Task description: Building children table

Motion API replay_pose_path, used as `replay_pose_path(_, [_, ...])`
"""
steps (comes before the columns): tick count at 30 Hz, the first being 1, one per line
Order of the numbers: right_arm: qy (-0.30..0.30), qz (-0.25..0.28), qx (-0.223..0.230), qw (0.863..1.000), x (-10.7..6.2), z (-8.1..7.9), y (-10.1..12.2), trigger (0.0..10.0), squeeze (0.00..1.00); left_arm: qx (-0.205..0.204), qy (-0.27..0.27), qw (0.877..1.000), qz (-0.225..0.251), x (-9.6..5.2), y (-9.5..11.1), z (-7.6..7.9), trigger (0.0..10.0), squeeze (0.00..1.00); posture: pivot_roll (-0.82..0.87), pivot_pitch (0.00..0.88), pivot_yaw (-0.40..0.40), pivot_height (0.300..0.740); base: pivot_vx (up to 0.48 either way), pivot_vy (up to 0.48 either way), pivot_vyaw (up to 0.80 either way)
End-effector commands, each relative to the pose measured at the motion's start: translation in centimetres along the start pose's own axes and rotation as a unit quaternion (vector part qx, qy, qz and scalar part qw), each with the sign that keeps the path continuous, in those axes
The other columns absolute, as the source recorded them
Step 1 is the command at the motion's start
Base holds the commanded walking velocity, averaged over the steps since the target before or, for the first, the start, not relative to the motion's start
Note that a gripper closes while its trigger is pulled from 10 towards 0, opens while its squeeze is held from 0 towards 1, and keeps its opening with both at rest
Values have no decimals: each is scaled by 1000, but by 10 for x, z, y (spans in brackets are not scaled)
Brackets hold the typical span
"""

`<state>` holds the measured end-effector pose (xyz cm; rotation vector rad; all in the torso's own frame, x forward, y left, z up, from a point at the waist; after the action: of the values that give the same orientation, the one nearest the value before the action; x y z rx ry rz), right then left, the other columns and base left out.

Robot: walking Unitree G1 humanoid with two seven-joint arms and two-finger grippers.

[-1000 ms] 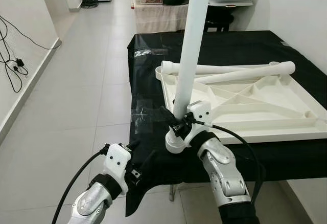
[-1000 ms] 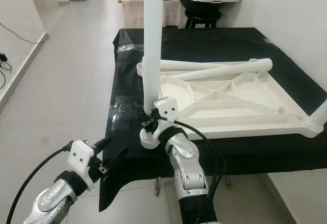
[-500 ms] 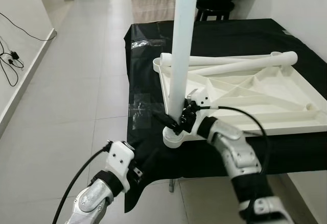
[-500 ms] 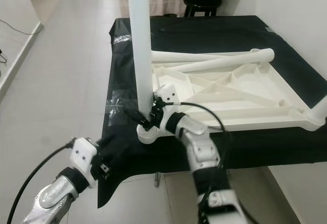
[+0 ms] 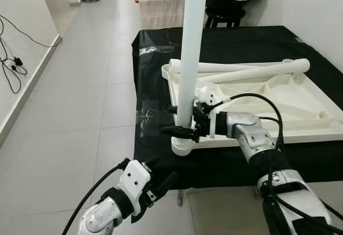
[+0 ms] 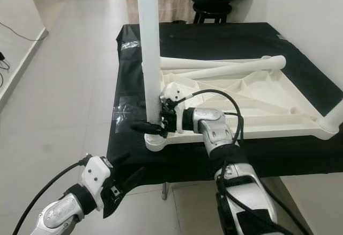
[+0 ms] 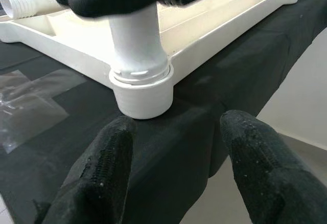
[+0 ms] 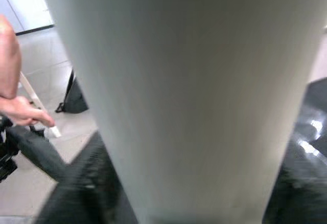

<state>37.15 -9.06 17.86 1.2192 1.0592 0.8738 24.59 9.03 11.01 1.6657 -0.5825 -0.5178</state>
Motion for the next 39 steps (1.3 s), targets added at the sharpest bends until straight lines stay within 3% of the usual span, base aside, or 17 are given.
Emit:
replay_pose_path(1, [10,-14,-6,1000,3,-2,-2,0,0,7,-2,1000,-9,-3,-2,2,10000,0,42,98,-48,740,0,0,0])
replay_pose_path(6, [-21,-16,9,1000,-9,2,-16,0,0,9,14,1000,-6,-5,-2,-2,10000,0,33,105,-39,740,0,0,0])
replay_pose_path(13, [-193,4,32,981,-26,10,-44,0,0,10,38,999,-1,-10,0,-9,10000,0,17,129,-40,740,0,0,0])
replay_pose_path(15, [-363,18,60,930,-27,4,-57,0,0,12,45,999,0,-13,1,-12,10000,0,19,135,-35,740,0,0,0])
replay_pose_path(16, [-363,18,60,930,-27,4,-57,0,0,12,45,999,0,-13,1,-12,10000,0,19,135,-35,740,0,0,0])
replay_pose_path(17, [-417,15,99,903,-26,-15,-69,0,0,13,48,999,0,-14,2,-13,10000,0,18,146,-28,740,0,0,0])
replay_pose_path(18, [-437,-5,64,897,-23,-33,-69,0,0,15,50,999,0,-15,2,-15,10000,0,0,149,-17,740,0,0,0])
replay_pose_path(21, [-435,-15,33,900,-20,-35,-63,0,0,10,47,999,0,-12,1,-20,10000,0,-20,137,5,740,0,0,0])
replay_pose_path(28, [-432,-13,26,901,-13,-32,-59,0,0,12,42,999,-3,-10,0,-20,10000,0,-7,133,-1,740,0,0,0])
replay_pose_path(29, [-421,3,27,907,-11,-30,-55,10000,0,11,48,999,-2,-10,0,-20,10000,0,-1,130,-6,740,0,0,0])
replay_pose_path(32, [-407,21,28,913,-9,-27,-49,10000,0,10,52,999,-2,-10,-1,-21,10000,0,-1,130,-6,740,0,0,0])
replay_pose_path(33, [-362,52,31,930,-3,-26,-37,10000,1000,10,53,999,-2,-9,-1,-21,10000,0,7,125,-13,740,0,0,0])
replay_pose_path(34, [-316,77,29,945,1,-25,-24,10000,1000,9,53,999,-2,-8,-1,-20,10000,0,7,120,-14,740,0,0,0])
replay_pose_path(36, [-293,91,28,951,3,-26,-15,10000,1000,9,53,999,-1,-7,-1,-20,10000,0,7,120,-14,740,0,0,0])
replay_pose_path(37, [-251,97,15,963,2,-24,-5,10000,851,9,52,999,-1,-6,-1,-20,10000,0,7,117,-17,740,0,0,0])
replay_pose_path(38, [-204,85,-9,975,1,-21,0,10000,0,8,51,999,-1,-5,-1,-19,10000,0,12,111,-22,740,0,0,0])
replay_pose_path(39, [-169,73,-29,982,-1,-19,3,10000,0,8,51,999,-1,-4,-1,-19,10000,0,13,110,-24,740,0,0,0])
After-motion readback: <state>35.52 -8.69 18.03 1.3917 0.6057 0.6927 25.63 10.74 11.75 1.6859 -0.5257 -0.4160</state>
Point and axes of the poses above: a point about 5 cm out from each wrist's last joint towards the gripper, its own x axis pointing out of the wrist towards the gripper, its own y axis along the axis of the wrist's last joint, z = x × y, the point moved 3 cm from there along x, pointing out of the wrist towards the gripper, and after that the axes turned 1 degree about x, right-handed, at the moved point
